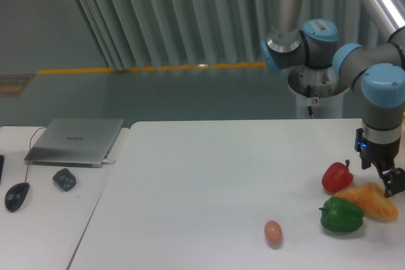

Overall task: Place the triangular bread on the table
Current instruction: 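Open the gripper to release the bread onto the table, then raise the open gripper up away from the bread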

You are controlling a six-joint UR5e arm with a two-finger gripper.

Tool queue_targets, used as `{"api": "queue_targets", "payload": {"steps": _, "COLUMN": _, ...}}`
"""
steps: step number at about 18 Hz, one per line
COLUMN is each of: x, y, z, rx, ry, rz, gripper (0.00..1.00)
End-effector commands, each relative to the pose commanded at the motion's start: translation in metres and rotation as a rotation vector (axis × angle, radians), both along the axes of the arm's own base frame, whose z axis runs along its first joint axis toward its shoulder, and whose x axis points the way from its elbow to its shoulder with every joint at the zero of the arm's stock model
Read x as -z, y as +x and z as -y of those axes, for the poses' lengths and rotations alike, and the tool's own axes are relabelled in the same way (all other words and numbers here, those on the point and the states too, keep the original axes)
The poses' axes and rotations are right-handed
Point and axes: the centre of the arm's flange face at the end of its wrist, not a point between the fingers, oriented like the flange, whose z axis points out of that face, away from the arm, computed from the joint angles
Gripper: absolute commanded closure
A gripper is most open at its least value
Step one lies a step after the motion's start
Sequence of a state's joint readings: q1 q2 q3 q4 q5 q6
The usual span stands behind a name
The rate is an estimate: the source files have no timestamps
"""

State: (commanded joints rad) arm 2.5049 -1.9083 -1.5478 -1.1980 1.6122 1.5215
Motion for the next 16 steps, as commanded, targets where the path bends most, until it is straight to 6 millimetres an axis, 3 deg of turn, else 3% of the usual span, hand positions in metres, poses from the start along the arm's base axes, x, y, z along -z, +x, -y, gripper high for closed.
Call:
{"api": "queue_targets", "payload": {"steps": 6, "x": -0.015, "y": -0.01, "z": 0.004, "rx": 0.078, "ry": 0.006, "rz": -0.027, "gripper": 0.0}}
{"api": "queue_targets", "payload": {"steps": 16, "x": -0.025, "y": -0.075, "z": 0.043, "rx": 0.152, "ry": 0.002, "rz": -0.045, "gripper": 0.0}}
